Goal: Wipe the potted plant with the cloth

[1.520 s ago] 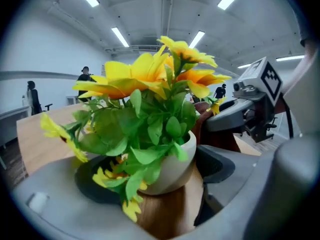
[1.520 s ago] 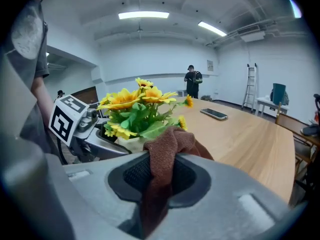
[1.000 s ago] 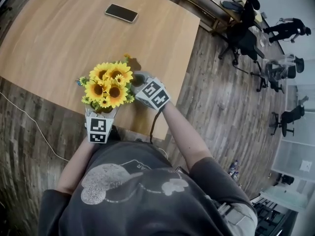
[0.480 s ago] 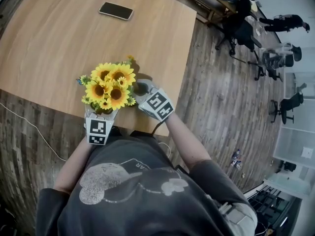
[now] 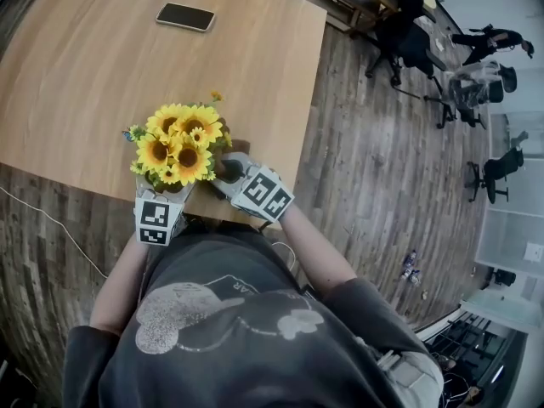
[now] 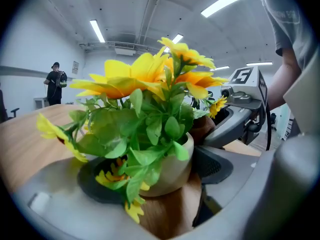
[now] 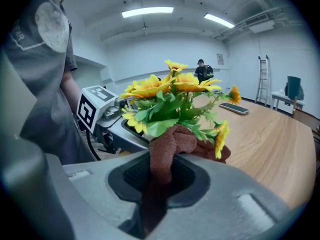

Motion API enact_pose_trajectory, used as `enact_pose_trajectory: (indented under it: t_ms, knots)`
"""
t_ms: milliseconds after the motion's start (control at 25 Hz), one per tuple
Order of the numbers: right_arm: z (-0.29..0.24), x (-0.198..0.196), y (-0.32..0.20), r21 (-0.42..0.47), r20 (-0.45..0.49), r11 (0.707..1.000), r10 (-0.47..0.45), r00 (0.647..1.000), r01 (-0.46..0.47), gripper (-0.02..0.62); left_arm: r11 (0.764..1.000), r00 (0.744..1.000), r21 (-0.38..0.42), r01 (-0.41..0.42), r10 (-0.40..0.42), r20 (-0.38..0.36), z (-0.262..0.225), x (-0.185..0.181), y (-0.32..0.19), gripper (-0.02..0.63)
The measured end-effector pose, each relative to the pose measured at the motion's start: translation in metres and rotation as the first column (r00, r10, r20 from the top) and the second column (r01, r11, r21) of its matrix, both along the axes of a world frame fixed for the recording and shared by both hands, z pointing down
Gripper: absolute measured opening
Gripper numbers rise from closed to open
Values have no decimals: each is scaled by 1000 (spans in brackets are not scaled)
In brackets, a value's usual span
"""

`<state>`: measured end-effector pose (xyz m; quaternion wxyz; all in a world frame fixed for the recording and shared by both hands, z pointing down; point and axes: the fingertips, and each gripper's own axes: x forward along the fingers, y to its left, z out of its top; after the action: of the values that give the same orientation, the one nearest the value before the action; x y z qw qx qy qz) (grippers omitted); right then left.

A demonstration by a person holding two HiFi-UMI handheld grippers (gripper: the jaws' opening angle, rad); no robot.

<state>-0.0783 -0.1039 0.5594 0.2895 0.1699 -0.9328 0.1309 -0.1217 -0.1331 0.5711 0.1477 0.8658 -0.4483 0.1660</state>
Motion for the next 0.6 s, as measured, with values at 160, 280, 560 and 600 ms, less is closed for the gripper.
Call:
enact_pose_trajectory:
  t_ms: [160,280,560,600]
  knots:
    - [-2,5,7,-6,14,1000,4,1000,-4,58,1000,1000,-13,-10,10,-4,-6,5,-1,465]
    - [-6,16,12,-6,23,999,33,999,-33,58,999,999,-26,-47,46,-13,-6,14,10,463]
    - [-6,82,0,-34,24,982,189,982,-188,58,974,974,-11,-225,225,0,1,43,29,462]
    - [-6,91,-6,-33,25,975,221,975,-221,58,967,967,-15,-254,254,4,0,44,29,462]
